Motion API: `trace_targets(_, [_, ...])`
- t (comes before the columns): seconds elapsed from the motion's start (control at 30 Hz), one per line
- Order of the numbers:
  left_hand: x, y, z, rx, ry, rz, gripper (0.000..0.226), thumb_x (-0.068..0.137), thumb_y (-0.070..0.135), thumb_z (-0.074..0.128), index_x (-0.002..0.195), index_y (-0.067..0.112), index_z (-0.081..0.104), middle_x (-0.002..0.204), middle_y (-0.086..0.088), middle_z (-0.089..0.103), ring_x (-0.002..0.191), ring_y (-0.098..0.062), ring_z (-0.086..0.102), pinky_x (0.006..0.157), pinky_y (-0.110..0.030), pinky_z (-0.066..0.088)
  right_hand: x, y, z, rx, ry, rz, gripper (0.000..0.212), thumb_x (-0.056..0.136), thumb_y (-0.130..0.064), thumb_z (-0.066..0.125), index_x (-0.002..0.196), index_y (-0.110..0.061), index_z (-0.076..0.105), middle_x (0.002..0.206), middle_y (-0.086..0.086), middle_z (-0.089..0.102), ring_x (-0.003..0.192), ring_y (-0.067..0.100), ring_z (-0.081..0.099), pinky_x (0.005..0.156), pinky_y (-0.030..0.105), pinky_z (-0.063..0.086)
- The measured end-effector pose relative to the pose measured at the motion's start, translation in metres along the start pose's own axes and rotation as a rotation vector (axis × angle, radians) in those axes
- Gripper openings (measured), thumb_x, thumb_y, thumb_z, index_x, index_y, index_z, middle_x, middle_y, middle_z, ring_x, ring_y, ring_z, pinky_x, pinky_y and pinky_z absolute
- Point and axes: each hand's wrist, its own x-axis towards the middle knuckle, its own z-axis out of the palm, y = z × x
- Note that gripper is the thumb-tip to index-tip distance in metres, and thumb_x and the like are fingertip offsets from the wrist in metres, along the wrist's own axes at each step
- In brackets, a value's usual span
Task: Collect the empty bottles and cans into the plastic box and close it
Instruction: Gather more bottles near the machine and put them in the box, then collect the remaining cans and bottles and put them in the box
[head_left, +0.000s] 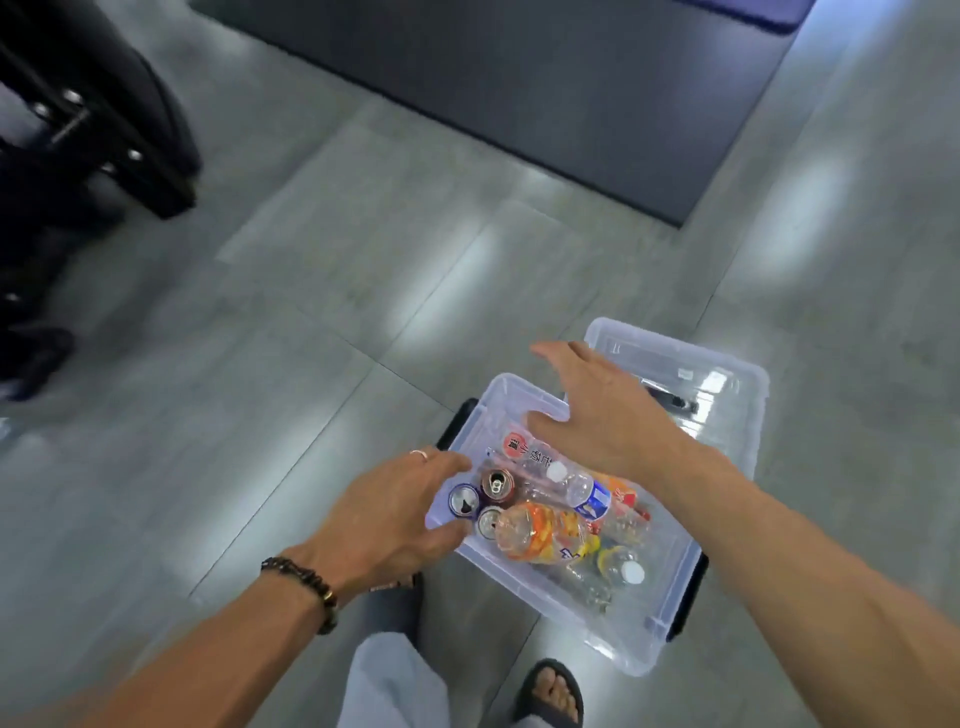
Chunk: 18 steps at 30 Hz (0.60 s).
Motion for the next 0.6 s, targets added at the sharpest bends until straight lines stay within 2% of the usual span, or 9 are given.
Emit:
trace_targets(0.1, [-0.052,-0.007,-0.034,-0.035,0.077,-0.079,0.072,0.066,0.068,0.03,0.13,0.037,0.043,0.126,0.016,0.053,0.114,-0.009,0.052,0.094,-0.03,0.044,0.009,-0.065,-0.029,-0.043,-0.022,-0.132,0.067,0.086,-0.04,0.061,0.143,-0.02,0.032,0.138,0.006,0.045,0.125,0.028,0.044,0.099,0.036,0.037])
trace_targets(0.2, [-0.105,-0.022,-0.061,-0.031,0.13,-0.158,0.066,0.074,0.063,0.04,0.135,0.038,0.037,0.132,0.015,0.048,0.118,-0.009,0.049,0.097,-0.032,0.041,0.016,-0.132,-0.049,-0.077,-0.051,-0.253,0.066,0.085,-0.04,0.061,0.142,-0.023,0.031,0.139,0.005,0.042,0.126,0.027,0.043,0.101,0.039,0.039])
trace_targets(0.3, [-0.158,-0.042,-0.085,-0.045,0.2,-0.261,0.068,0.073,0.067,0.038,0.135,0.037,0.037,0.131,0.016,0.047,0.115,-0.009,0.051,0.096,-0.031,0.042,0.015,-0.2,-0.059,-0.104,-0.085,-0.36,0.066,0.085,-0.04,0.059,0.142,-0.023,0.031,0.141,0.003,0.04,0.128,0.025,0.041,0.104,0.042,0.038])
trace_targets(0.5, [-0.272,-0.083,-0.13,-0.114,0.406,-0.419,0.056,0.084,0.053,0.053,0.135,0.033,0.04,0.131,0.014,0.048,0.117,-0.009,0.051,0.095,-0.025,0.04,-0.002,-0.346,-0.048,-0.201,-0.157,-0.576,0.068,0.086,-0.04,0.061,0.144,-0.021,0.032,0.145,0.004,0.04,0.131,0.025,0.041,0.107,0.035,0.034])
trace_targets(0.6, [-0.336,-0.105,-0.146,-0.159,0.503,-0.488,0.055,0.083,0.048,0.058,0.134,0.032,0.043,0.129,0.014,0.05,0.116,-0.008,0.051,0.096,-0.027,0.041,-0.019,-0.421,-0.031,-0.243,-0.188,-0.671,0.066,0.086,-0.04,0.061,0.143,-0.022,0.034,0.145,0.002,0.04,0.131,0.023,0.041,0.104,0.033,0.034])
